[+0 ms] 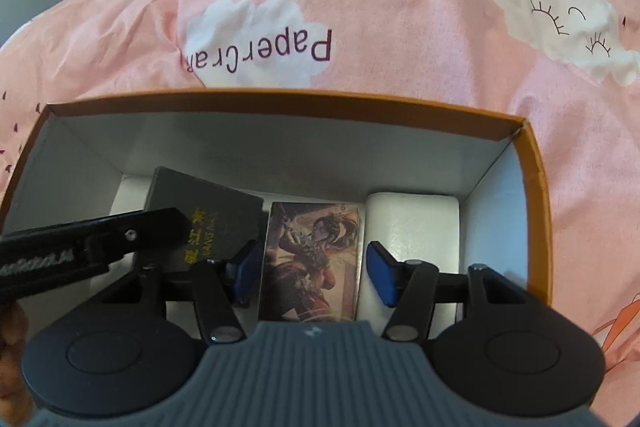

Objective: Organize objects
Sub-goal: 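Lower the dark gray box while the right gripper lowers the card box inside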

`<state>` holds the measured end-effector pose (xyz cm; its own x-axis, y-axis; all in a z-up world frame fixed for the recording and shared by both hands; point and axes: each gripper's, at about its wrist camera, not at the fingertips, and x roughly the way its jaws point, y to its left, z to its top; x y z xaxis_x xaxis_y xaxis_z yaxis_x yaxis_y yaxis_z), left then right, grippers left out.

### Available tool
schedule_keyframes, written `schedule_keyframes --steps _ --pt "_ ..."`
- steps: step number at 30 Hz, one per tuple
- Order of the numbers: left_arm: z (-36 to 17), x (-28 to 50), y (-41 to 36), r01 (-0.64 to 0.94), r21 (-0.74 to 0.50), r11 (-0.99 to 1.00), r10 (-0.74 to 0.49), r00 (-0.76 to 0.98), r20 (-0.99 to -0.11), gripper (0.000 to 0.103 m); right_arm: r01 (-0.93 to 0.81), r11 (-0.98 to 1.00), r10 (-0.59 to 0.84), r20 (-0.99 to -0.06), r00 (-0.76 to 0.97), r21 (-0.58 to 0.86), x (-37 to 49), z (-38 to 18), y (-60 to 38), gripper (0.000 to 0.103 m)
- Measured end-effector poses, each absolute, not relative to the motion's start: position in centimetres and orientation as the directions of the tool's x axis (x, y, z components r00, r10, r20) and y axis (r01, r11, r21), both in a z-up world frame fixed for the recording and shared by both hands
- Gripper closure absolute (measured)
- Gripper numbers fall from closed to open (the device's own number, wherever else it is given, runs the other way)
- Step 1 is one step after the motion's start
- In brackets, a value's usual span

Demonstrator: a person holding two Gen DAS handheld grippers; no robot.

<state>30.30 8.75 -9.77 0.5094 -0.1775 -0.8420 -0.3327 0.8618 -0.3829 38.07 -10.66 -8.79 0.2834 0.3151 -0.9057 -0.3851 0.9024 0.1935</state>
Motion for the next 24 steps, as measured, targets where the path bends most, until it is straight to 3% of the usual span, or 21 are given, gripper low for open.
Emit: schedule_keyframes --steps 7,14,19,24 --pt "-9.3 31.2 7.9 -0.276 -0.316 0.908 -0.152 0.486 -0.861 0.059 -0.434 0.884 0.32 -0.905 0.282 0.177 36.9 -7.8 -11.6 0.043" --pt "-9.3 31.7 7.1 -0.155 -0.195 0.969 -0.112 0.428 -0.897 0.047 -0.602 0.797 0.274 -0.919 0.285 0.051 34.4 -7.4 -10.9 0.043" --pt "-8.7 31.2 5.8 0.049 -0.106 0.993 -0.116 0.363 -0.925 0.041 -0.685 0.729 0.251 -0.929 0.273 -0.004 33.5 -8.0 -10.7 0.043" --pt "-9.7 30.4 3.5 0.269 0.086 0.959 -0.001 0.305 -0.952 0.038 -0.731 0.681 0.204 -0.944 0.258 -0.053 33.3 -9.1 -10.1 0.042"
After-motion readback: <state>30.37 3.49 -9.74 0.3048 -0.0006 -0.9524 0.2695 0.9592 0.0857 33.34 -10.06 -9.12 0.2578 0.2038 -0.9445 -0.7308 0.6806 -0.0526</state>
